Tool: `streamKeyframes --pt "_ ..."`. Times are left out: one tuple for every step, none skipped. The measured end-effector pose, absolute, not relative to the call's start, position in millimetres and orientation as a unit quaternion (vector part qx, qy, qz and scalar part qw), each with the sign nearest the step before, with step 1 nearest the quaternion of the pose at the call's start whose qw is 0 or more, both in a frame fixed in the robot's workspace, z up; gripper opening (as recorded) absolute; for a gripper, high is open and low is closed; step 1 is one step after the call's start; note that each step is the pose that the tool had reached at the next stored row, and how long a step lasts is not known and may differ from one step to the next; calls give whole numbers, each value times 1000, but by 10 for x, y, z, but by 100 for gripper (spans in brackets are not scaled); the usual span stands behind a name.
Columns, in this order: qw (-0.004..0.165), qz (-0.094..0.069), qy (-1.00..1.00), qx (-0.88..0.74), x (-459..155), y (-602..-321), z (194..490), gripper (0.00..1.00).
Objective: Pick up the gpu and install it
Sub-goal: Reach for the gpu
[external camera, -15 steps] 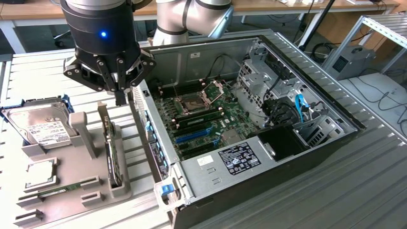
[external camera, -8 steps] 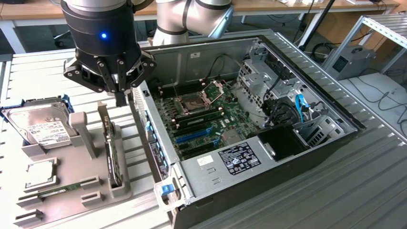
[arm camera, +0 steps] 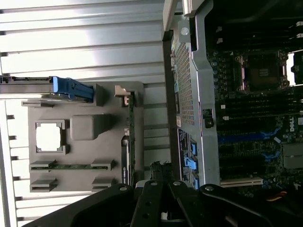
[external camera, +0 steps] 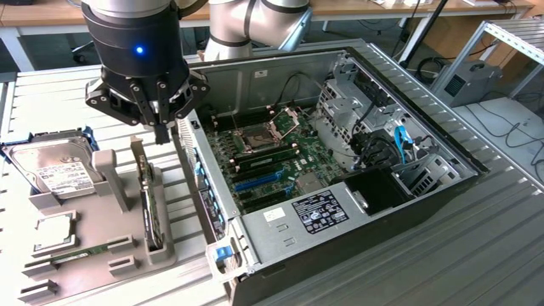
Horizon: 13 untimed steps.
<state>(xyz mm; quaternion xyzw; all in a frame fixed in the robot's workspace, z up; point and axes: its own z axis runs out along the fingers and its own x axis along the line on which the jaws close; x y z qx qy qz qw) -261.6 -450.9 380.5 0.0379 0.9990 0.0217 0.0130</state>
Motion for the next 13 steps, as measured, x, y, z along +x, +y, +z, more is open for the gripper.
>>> streamKeyframes --pt "13 22 999 38 -2616 -4511 3804 11" --pt "13 22 999 38 -2616 -4514 3803 11" --pt "13 22 999 38 -2616 -4516 3802 11" --pt "13 22 999 38 -2616 -4519 3802 11" --pt "13 22 999 38 -2616 -4522 3801 11" --pt "13 22 999 38 -2616 -4525 3800 11" --pt "13 22 999 38 -2616 -4528 3800 11" --pt "13 22 999 38 -2616 -4531 3799 11" --pt "13 22 999 38 -2616 -4534 3799 11" --pt "13 22 999 38 -2616 -4537 3799 11" --pt "13 22 999 38 -2617 -4539 3798 11" --pt "13 22 999 38 -2616 -4543 3797 11" --pt "13 22 999 38 -2616 -4546 3797 11"
